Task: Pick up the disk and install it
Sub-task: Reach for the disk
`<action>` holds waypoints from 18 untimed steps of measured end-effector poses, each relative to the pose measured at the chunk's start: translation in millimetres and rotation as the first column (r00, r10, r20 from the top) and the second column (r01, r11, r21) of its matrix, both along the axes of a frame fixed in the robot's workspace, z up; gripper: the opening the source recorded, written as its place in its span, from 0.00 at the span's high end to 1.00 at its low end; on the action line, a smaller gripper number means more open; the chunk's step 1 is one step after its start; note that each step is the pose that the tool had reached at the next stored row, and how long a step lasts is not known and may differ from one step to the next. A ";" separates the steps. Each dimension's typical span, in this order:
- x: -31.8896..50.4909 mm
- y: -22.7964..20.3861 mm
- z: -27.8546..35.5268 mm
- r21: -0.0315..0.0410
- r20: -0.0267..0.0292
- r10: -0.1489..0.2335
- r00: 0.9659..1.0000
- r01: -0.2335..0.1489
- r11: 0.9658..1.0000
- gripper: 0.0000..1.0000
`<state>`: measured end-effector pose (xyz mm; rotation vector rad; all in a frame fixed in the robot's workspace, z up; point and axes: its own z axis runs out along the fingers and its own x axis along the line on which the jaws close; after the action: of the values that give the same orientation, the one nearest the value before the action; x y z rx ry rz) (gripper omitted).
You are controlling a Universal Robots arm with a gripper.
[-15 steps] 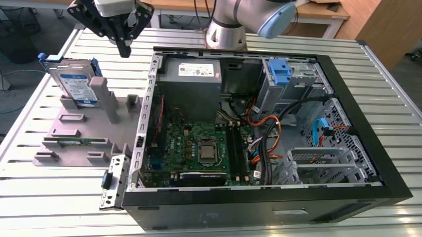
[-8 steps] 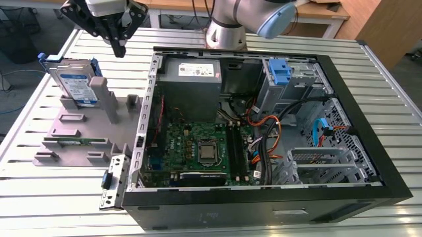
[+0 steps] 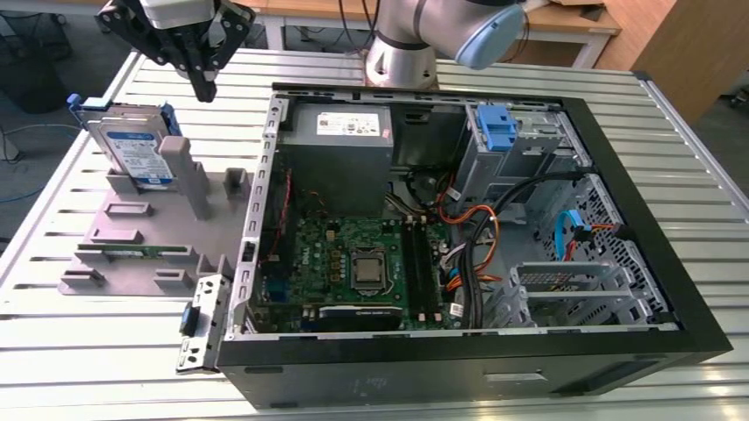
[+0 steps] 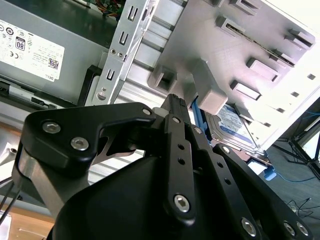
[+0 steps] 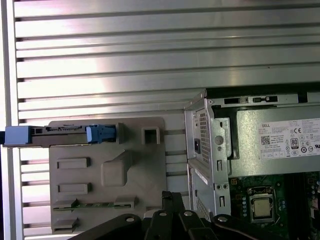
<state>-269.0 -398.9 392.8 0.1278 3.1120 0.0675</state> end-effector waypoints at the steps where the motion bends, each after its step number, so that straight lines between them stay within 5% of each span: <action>1: 0.0 0.0 0.0 0.000 0.000 0.000 1.000 0.000 1.000 0.89; 18: -9.2 0.0 -0.9 0.000 0.000 0.000 1.000 0.000 1.000 0.89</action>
<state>-278.2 -398.9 391.9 0.1278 3.1119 0.0676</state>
